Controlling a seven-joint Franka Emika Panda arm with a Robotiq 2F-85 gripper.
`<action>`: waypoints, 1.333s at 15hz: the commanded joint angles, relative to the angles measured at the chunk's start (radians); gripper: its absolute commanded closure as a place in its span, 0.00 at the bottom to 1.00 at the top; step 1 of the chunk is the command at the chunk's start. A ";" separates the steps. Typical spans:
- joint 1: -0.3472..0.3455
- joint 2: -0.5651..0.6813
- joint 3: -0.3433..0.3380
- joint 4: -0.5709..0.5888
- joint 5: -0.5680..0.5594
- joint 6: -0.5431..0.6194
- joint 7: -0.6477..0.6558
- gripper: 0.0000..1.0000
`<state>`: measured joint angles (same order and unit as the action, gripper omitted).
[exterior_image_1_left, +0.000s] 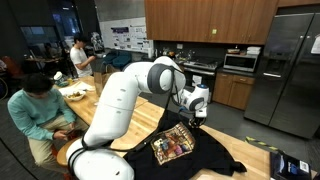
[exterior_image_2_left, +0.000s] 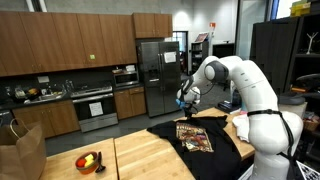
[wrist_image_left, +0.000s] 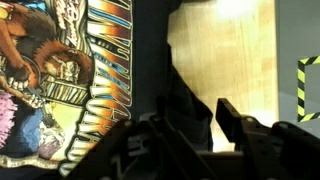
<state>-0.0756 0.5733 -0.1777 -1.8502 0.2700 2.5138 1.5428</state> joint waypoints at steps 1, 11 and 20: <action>-0.009 -0.004 -0.003 0.001 0.003 -0.010 0.005 0.77; -0.016 -0.029 -0.008 -0.016 0.008 0.000 0.014 0.99; -0.024 -0.110 -0.044 -0.050 0.012 0.059 0.078 0.99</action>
<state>-0.0903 0.5193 -0.2155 -1.8573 0.2700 2.5494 1.5934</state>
